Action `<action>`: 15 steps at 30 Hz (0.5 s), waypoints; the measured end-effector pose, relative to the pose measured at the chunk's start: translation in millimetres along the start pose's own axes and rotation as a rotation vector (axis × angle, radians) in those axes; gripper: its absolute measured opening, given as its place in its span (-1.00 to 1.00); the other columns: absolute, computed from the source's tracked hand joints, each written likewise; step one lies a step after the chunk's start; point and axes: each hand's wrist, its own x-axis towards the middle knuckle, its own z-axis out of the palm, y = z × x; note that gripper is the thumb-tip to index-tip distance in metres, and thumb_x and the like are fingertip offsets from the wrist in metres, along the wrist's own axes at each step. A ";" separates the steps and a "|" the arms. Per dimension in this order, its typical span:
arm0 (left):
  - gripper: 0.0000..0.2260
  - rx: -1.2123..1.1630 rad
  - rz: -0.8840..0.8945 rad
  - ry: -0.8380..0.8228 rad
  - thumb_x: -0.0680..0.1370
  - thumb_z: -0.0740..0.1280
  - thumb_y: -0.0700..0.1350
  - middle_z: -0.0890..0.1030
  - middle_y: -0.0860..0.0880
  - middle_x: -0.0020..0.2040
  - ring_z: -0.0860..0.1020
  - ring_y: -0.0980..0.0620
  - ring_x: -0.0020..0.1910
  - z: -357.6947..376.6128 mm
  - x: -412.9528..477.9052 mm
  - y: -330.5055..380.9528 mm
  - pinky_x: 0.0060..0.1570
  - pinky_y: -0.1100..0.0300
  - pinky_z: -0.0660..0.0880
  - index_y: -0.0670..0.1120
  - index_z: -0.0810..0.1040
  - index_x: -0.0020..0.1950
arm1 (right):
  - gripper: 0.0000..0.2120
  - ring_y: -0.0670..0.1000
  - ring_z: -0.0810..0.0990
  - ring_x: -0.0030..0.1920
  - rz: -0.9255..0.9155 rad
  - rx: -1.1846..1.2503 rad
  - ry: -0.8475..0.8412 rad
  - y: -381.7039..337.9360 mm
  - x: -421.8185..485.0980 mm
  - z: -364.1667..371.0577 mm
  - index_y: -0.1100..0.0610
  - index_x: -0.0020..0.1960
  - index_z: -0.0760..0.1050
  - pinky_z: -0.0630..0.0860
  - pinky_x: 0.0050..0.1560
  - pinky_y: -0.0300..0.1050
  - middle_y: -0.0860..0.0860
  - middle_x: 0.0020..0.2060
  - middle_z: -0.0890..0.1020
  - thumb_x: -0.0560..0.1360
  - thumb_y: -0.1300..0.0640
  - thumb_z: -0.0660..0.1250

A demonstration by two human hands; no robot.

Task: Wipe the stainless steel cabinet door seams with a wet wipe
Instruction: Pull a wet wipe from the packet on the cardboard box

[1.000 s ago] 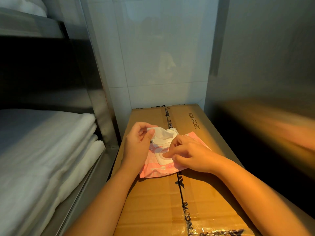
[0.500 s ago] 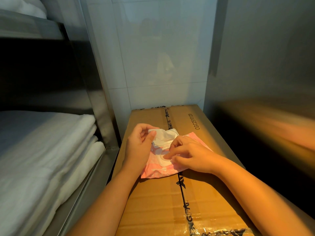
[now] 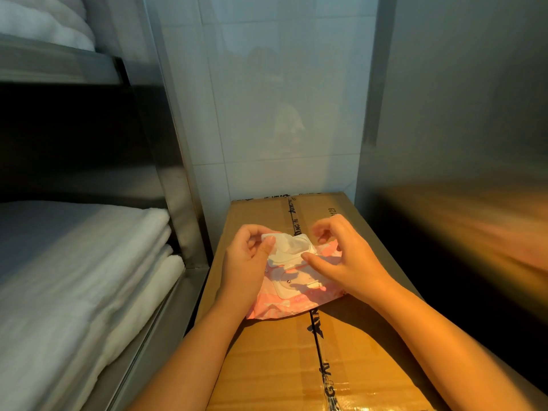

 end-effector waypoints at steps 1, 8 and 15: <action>-0.90 0.005 0.006 -0.005 0.54 0.27 -0.19 0.60 0.05 -0.07 0.58 0.21 -0.06 0.5 -0.2 1.3 -0.21 0.37 0.53 0.02 0.48 -0.07 | -0.71 -0.25 0.43 -0.01 -0.014 0.016 0.026 -1.3 0.2 -0.3 -0.17 0.02 0.32 0.37 -0.11 -0.53 -0.32 -0.08 0.37 0.43 -0.01 0.40; -0.84 0.063 0.100 -0.042 0.53 0.29 -0.22 0.59 0.11 -0.09 0.57 0.21 -0.05 5.3 -0.9 17.9 -0.16 0.34 0.54 0.06 0.48 -0.08 | -0.89 -0.22 0.43 -0.04 -0.096 0.052 0.096 -9.5 4.1 -3.6 -0.09 -0.15 0.44 0.36 -0.16 -0.50 -0.21 -0.15 0.45 0.48 0.07 0.36; -0.81 0.110 0.087 -0.096 0.50 0.33 -0.26 0.59 0.13 -0.09 0.57 0.22 -0.04 -0.2 -4.7 29.6 -0.15 0.29 0.56 0.06 0.49 -0.09 | -0.82 -0.20 0.46 -0.09 -0.122 0.138 0.190 -12.2 8.9 -13.2 -0.01 -0.22 0.47 0.39 -0.21 -0.43 -0.18 -0.20 0.48 0.48 0.23 0.34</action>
